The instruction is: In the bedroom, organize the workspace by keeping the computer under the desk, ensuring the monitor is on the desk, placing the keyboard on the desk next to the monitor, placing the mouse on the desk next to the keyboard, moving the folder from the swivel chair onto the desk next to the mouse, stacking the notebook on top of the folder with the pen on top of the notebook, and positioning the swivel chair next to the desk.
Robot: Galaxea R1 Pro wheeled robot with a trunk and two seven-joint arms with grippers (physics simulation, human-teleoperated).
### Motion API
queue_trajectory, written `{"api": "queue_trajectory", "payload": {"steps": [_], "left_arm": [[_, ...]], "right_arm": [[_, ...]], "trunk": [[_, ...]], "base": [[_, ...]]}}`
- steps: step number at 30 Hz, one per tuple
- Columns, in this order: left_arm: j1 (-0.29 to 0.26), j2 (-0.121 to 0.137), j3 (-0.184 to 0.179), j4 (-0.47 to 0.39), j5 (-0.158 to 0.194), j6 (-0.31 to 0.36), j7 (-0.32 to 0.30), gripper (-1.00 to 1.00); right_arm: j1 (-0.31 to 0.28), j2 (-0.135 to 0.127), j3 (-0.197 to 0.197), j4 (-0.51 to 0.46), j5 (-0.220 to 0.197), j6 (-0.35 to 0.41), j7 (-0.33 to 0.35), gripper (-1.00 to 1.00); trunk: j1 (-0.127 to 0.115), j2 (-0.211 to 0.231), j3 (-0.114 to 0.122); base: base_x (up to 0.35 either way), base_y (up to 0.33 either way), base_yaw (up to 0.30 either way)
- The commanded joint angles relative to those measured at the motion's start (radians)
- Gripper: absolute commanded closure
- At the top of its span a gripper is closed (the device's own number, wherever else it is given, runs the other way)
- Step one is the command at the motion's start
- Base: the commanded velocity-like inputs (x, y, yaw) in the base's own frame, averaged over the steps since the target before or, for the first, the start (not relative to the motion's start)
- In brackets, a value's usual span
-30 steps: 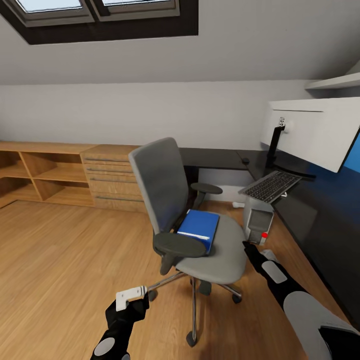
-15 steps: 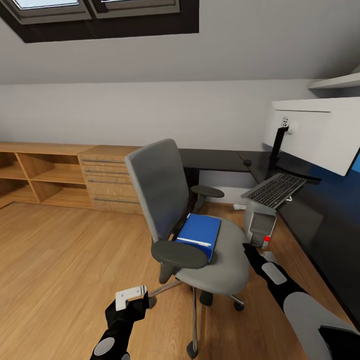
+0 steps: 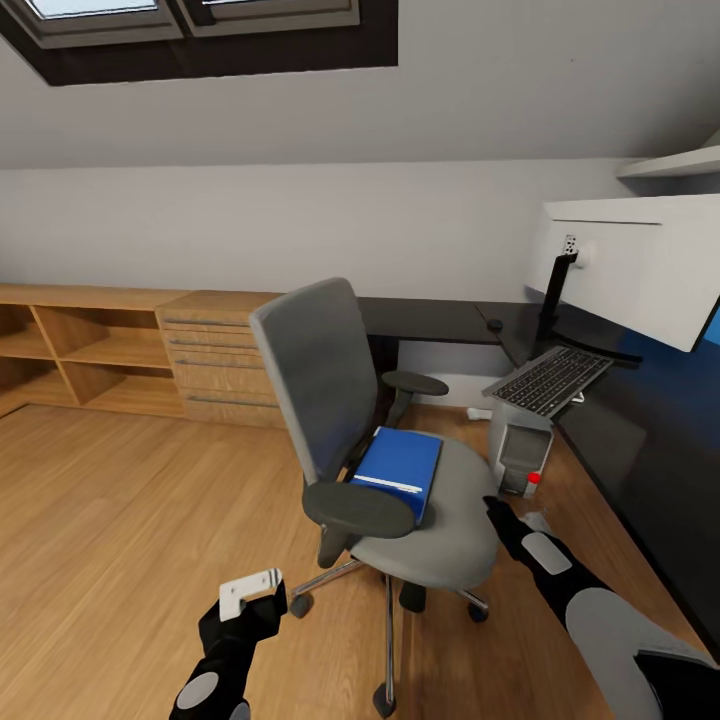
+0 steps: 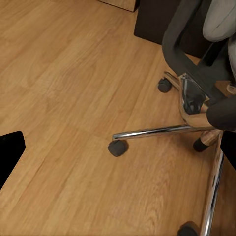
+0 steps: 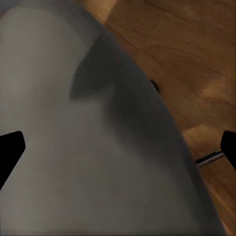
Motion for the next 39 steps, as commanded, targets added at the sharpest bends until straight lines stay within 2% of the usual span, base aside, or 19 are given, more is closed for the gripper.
{"api": "queue_trajectory", "payload": {"steps": [1,8,24,39], "left_arm": [[0.000,0.000,0.000,-0.002,0.011,0.002,0.008,-1.00],[0.000,0.000,0.001,-0.002,0.011,0.002,0.008,-1.00],[0.000,-0.001,-0.005,-0.002,0.011,0.002,0.008,-1.00],[0.000,-0.001,-0.009,-0.001,0.011,0.003,0.007,-1.00]], "right_arm": [[0.000,0.001,-0.004,-0.001,-0.005,0.005,-0.002,-1.00],[0.001,0.003,-0.004,0.000,-0.004,0.005,-0.002,-1.00],[0.003,0.003,-0.003,0.001,-0.005,0.007,-0.001,-1.00],[0.002,0.003,-0.004,0.001,-0.005,0.007,-0.001,-1.00]], "trunk": [[0.000,0.000,-0.001],[0.000,0.000,-0.001],[0.000,0.000,-0.001],[0.000,0.000,-0.001]], "base": [[0.000,0.000,0.000],[0.000,0.000,0.053],[0.001,0.000,0.203],[0.263,0.000,0.214]]}}
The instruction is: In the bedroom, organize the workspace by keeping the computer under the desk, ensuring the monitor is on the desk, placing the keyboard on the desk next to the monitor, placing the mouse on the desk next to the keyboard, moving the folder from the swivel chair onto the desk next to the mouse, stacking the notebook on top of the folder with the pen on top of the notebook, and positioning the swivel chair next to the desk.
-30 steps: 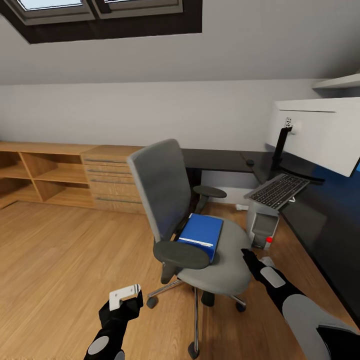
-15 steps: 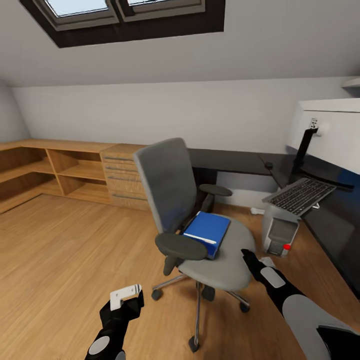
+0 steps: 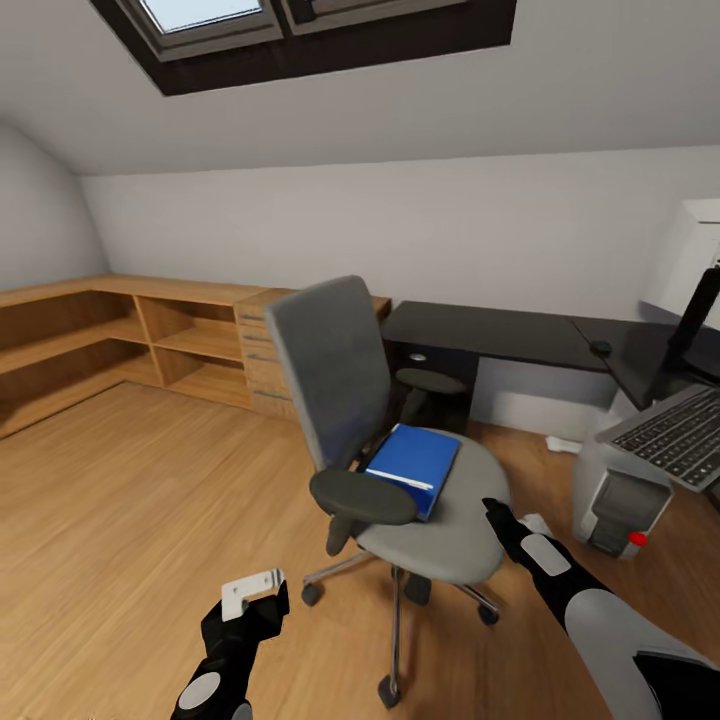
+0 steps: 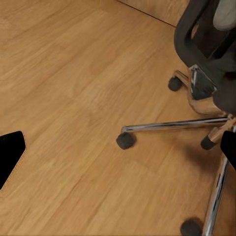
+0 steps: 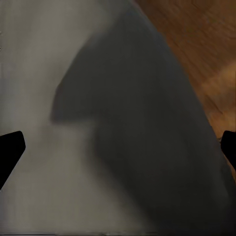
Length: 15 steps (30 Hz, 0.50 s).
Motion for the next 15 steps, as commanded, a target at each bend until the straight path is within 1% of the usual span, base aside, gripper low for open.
{"api": "queue_trajectory", "payload": {"steps": [1,5,8,15], "left_arm": [[0.000,0.000,-0.002,-0.001,0.010,0.002,0.008,-1.00],[0.000,0.000,-0.003,-0.001,0.010,0.002,0.008,-1.00],[0.000,-0.001,-0.003,-0.001,0.010,0.002,0.008,-1.00],[0.000,-0.001,-0.003,-0.001,0.010,0.002,0.008,-1.00]], "right_arm": [[0.000,0.001,-0.003,-0.003,-0.012,0.005,0.000,-1.00],[0.000,0.001,-0.003,-0.003,-0.012,0.005,0.000,-1.00],[0.000,0.001,-0.003,-0.002,-0.012,0.005,0.000,-1.00],[0.000,0.002,-0.003,-0.003,-0.011,0.004,0.000,-1.00]], "trunk": [[0.000,0.000,-0.001],[0.000,0.000,-0.001],[0.000,0.000,-0.001],[0.000,0.000,-0.001]], "base": [[0.078,0.000,0.220],[0.029,0.000,0.212],[-0.036,0.000,0.045],[-0.221,0.000,0.005]]}}
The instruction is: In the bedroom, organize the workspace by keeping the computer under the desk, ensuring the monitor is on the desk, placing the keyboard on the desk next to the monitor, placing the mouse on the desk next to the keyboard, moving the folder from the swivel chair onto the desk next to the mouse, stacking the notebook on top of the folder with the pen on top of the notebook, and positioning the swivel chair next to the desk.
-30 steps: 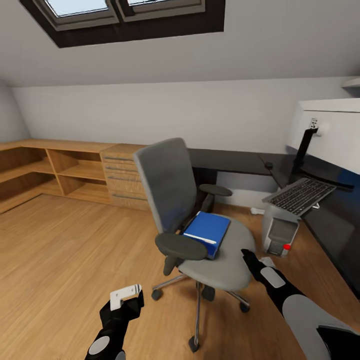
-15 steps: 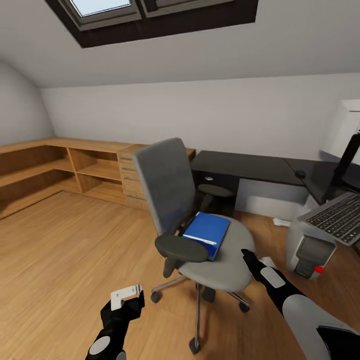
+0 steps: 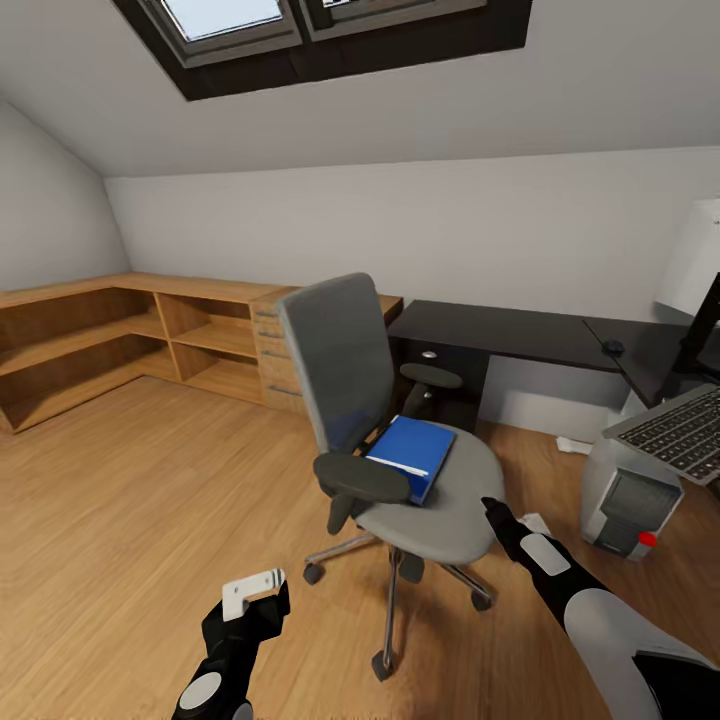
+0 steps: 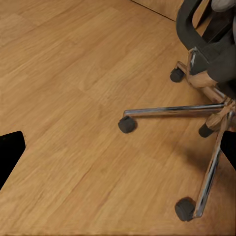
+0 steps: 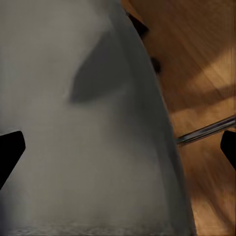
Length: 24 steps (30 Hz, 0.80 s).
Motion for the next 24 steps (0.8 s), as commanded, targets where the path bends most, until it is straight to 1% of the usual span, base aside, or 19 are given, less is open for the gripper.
{"api": "queue_trajectory", "payload": {"steps": [1,13,20,24], "left_arm": [[0.000,0.000,-0.001,-0.002,0.010,0.002,0.008,-1.00],[0.000,0.000,-0.001,-0.002,0.010,0.002,0.008,-1.00],[0.000,0.000,-0.001,-0.002,0.010,0.002,0.008,-1.00],[0.000,0.000,0.000,-0.002,0.010,0.002,0.008,-1.00]], "right_arm": [[0.000,0.000,-0.005,-0.002,-0.004,0.005,-0.002,-1.00],[0.000,-0.001,-0.005,-0.002,-0.004,0.005,-0.003,-1.00],[0.000,-0.001,-0.005,-0.002,-0.003,0.007,-0.004,-1.00],[0.000,0.002,-0.004,-0.002,-0.005,0.008,-0.004,-1.00]], "trunk": [[0.000,0.000,-0.001],[0.000,0.000,-0.001],[0.000,0.000,-0.001],[0.000,0.000,-0.001]], "base": [[-0.168,0.000,0.000],[-0.114,0.000,0.000],[-0.240,0.000,0.000],[-0.070,0.000,0.000]]}}
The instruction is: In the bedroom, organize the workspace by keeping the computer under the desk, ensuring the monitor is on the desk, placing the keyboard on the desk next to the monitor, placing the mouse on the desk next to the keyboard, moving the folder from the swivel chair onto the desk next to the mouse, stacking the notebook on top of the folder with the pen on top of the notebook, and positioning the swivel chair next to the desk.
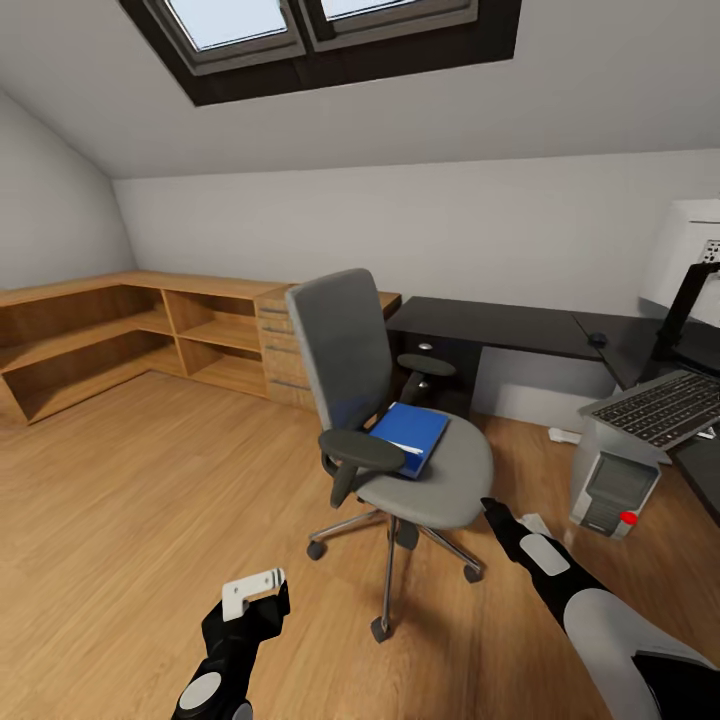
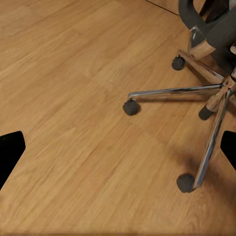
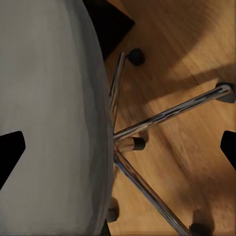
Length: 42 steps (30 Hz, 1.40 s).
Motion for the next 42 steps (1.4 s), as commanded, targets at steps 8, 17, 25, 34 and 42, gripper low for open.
{"api": "queue_trajectory", "payload": {"steps": [8,17,25,34,42], "left_arm": [[0.000,0.000,-0.001,-0.002,0.010,0.002,0.008,-1.00],[0.000,0.000,-0.002,-0.001,0.010,0.002,0.008,-1.00],[0.000,0.000,-0.002,-0.001,0.010,0.002,0.009,-1.00],[0.000,0.000,-0.002,-0.002,0.010,0.002,0.008,-1.00],[0.000,0.000,-0.002,-0.002,0.010,0.002,0.008,-1.00]], "right_arm": [[0.000,0.002,-0.002,-0.001,-0.004,0.006,-0.002,-1.00],[0.001,0.003,-0.002,-0.001,-0.004,0.006,-0.002,-1.00],[0.001,0.003,-0.003,-0.001,-0.004,0.006,-0.002,-1.00],[0.001,0.003,-0.003,-0.001,-0.004,0.008,-0.003,-1.00],[0.001,0.003,-0.002,-0.002,-0.004,0.024,-0.004,-1.00]], "trunk": [[0.000,0.000,0.002],[0.000,0.000,0.006],[0.000,0.000,0.007],[0.000,0.000,0.007],[0.000,0.000,0.007]], "base": [[-0.002,0.000,0.145],[0.000,0.000,0.241],[0.000,0.000,0.054],[0.001,0.000,0.001],[0.185,0.000,0.000]]}}
